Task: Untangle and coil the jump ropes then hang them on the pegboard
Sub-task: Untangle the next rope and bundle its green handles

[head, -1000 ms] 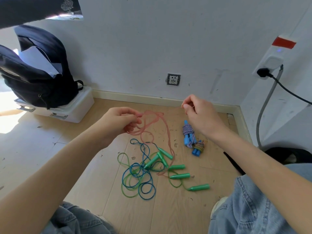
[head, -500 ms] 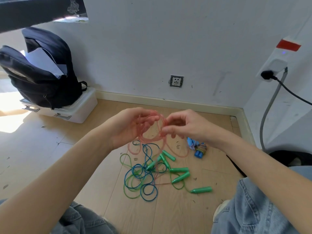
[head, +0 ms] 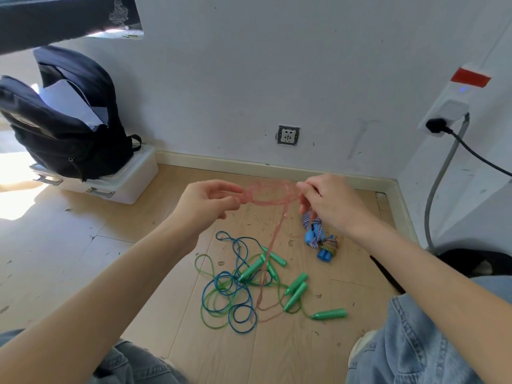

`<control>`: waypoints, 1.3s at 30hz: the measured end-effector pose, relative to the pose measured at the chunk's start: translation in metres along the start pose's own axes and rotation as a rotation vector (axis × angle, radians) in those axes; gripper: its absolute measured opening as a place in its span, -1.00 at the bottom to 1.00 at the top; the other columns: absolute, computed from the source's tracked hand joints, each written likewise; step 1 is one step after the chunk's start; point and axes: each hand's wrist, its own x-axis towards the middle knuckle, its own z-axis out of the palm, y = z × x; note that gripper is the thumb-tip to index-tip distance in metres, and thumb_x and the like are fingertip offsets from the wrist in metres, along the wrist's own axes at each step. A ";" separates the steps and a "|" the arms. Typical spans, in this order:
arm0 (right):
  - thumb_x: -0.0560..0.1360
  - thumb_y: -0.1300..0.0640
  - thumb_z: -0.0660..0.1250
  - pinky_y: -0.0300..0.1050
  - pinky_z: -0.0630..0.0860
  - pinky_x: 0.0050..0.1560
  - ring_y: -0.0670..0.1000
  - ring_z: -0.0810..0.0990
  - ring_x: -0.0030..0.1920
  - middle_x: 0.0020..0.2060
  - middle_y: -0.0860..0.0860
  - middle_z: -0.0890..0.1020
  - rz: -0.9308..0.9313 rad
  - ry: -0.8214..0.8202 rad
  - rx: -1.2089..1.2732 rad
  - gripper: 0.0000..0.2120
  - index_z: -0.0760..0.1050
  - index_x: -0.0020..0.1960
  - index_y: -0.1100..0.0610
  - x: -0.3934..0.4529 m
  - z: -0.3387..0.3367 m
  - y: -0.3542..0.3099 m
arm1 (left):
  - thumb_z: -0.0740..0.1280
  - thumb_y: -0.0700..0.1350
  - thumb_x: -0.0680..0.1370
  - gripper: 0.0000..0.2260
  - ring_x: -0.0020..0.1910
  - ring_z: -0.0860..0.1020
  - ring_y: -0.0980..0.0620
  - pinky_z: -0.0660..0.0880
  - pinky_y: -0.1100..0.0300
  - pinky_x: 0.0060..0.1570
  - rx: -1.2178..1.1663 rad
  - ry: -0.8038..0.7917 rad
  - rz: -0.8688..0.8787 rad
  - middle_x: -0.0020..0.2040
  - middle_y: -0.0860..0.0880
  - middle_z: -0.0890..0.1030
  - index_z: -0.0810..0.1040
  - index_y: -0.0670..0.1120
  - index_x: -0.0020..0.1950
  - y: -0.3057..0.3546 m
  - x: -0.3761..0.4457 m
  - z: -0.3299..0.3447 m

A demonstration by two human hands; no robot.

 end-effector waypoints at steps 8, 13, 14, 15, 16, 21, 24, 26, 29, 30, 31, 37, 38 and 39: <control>0.60 0.28 0.08 -0.27 0.56 -0.34 -0.06 0.60 -0.35 -0.25 0.11 0.60 0.328 0.003 0.867 -0.80 0.45 -0.10 0.27 0.003 -0.002 -0.006 | 0.24 -0.22 0.55 -0.90 -0.27 0.59 0.13 0.51 0.32 -0.26 0.046 -0.029 -0.058 -0.25 0.00 0.68 0.51 -0.11 -0.14 0.003 0.002 0.007; 0.55 0.27 0.20 -0.26 0.39 -0.50 -0.03 0.53 -0.46 -0.37 0.04 0.63 0.170 -0.185 0.724 -0.96 0.40 0.00 0.20 -0.005 0.004 -0.015 | 0.13 -0.25 0.60 -0.87 -0.18 0.67 -0.11 0.62 0.05 -0.16 -0.624 -0.157 -0.239 -0.21 -0.15 0.67 0.43 -0.22 -0.11 0.013 -0.001 0.009; 0.55 0.28 0.22 -0.25 0.36 -0.53 -0.02 0.49 -0.51 -0.43 0.02 0.60 0.128 -0.210 0.671 -0.96 0.37 0.00 0.19 -0.007 0.008 -0.017 | 0.13 -0.26 0.60 -0.84 -0.23 0.67 -0.07 0.62 0.09 -0.20 -0.662 -0.165 -0.237 -0.25 -0.13 0.67 0.43 -0.22 -0.14 0.016 -0.001 0.010; 0.55 0.28 0.21 -0.24 0.34 -0.55 -0.03 0.46 -0.55 -0.50 0.01 0.57 0.105 -0.227 0.664 -0.96 0.36 -0.01 0.20 -0.008 0.012 -0.018 | 0.13 -0.25 0.60 -0.82 -0.30 0.66 0.00 0.62 0.12 -0.23 -0.682 -0.167 -0.239 -0.32 -0.09 0.65 0.43 -0.21 -0.18 0.018 -0.002 0.010; 0.57 0.27 0.19 -0.23 0.36 -0.54 -0.03 0.46 -0.57 -0.55 -0.01 0.55 0.113 -0.223 0.680 -0.99 0.37 -0.02 0.20 -0.008 0.012 -0.019 | 0.14 -0.25 0.59 -0.82 -0.38 0.63 0.05 0.62 0.14 -0.24 -0.709 -0.161 -0.249 -0.38 -0.05 0.62 0.42 -0.20 -0.20 0.018 -0.001 0.010; 0.58 0.32 0.10 -0.27 0.49 -0.53 -0.04 0.58 -0.53 -0.55 0.03 0.59 0.442 0.067 1.091 -0.87 0.42 -0.07 0.23 0.005 -0.013 0.000 | 0.28 -0.10 0.51 -0.88 -0.52 0.50 0.09 0.60 0.18 -0.32 -0.789 -0.183 -0.289 -0.37 -0.02 0.34 0.40 -0.13 -0.13 0.020 0.005 -0.005; 0.57 0.35 0.07 -0.22 0.55 -0.48 0.01 0.62 -0.49 -0.54 0.08 0.59 0.540 0.034 1.302 -0.85 0.40 -0.07 0.25 0.004 -0.010 0.001 | 0.51 0.02 0.24 -0.55 -0.48 0.47 0.11 0.58 0.22 -0.32 -0.257 -0.253 -0.176 -0.41 0.02 0.39 0.42 -0.12 -0.01 0.012 0.004 0.002; 0.57 0.33 0.07 -0.24 0.52 -0.52 0.00 0.58 -0.53 -0.60 0.02 0.50 0.577 -0.012 1.329 -0.85 0.39 -0.08 0.21 0.003 -0.007 0.001 | 0.54 -0.16 0.28 -0.62 -0.38 0.45 0.08 0.58 0.25 -0.30 0.000 -0.253 -0.066 -0.37 0.01 0.38 0.45 -0.08 -0.01 0.005 0.001 0.012; 0.56 0.30 0.03 -0.35 0.33 -0.63 -0.08 0.41 -0.65 -0.66 -0.04 0.35 0.619 0.013 1.383 -0.83 0.34 -0.15 0.17 0.007 -0.013 0.005 | 0.41 -0.31 0.42 -0.86 -0.26 0.49 0.03 0.56 0.34 -0.27 0.071 -0.185 -0.022 -0.27 -0.05 0.45 0.52 -0.12 -0.11 0.001 0.005 0.004; 0.56 0.30 0.01 -0.38 0.26 -0.65 -0.10 0.34 -0.67 -0.67 -0.04 0.33 0.626 0.023 1.408 -0.83 0.32 -0.15 0.16 0.008 -0.015 0.008 | 0.37 -0.33 0.45 -0.90 -0.24 0.50 0.03 0.57 0.33 -0.26 0.002 -0.154 -0.059 -0.23 -0.08 0.48 0.54 -0.15 -0.14 0.000 0.008 -0.002; 0.55 0.30 0.00 -0.39 0.21 -0.65 -0.11 0.29 -0.68 -0.65 -0.03 0.34 0.622 0.027 1.401 -0.83 0.30 -0.14 0.15 0.009 -0.016 0.011 | 0.32 -0.36 0.47 -0.89 -0.22 0.52 0.01 0.59 0.28 -0.23 -0.149 -0.133 -0.119 -0.19 -0.11 0.49 0.53 -0.16 -0.15 0.001 0.010 -0.008; 0.46 0.48 -0.01 -0.32 0.32 -0.64 -0.09 0.42 -0.62 -0.17 0.16 0.50 0.600 -0.105 1.095 -0.66 0.42 0.00 0.17 0.005 -0.011 0.006 | 0.23 -0.26 0.46 -0.94 -0.21 0.66 -0.02 0.62 0.18 -0.20 -0.819 -0.251 -0.151 -0.20 -0.14 0.65 0.47 -0.18 -0.18 0.017 0.009 -0.021; 0.47 0.48 0.02 -0.28 0.40 -0.60 -0.06 0.48 -0.54 -0.11 0.15 0.49 0.571 -0.149 1.030 -0.67 0.44 0.01 0.17 0.003 -0.012 0.004 | 0.22 -0.23 0.49 -0.91 -0.25 0.65 -0.01 0.62 0.15 -0.16 -0.778 -0.273 -0.146 -0.23 -0.11 0.63 0.48 -0.17 -0.19 0.018 0.009 -0.020; 0.49 0.45 0.08 -0.23 0.50 -0.51 -0.03 0.54 -0.42 -0.07 0.14 0.48 0.524 -0.201 0.949 -0.71 0.46 0.03 0.17 0.002 -0.011 0.002 | 0.22 -0.21 0.52 -0.87 -0.27 0.63 -0.01 0.61 0.12 -0.12 -0.697 -0.278 -0.144 -0.24 -0.09 0.61 0.49 -0.16 -0.20 0.017 0.008 -0.018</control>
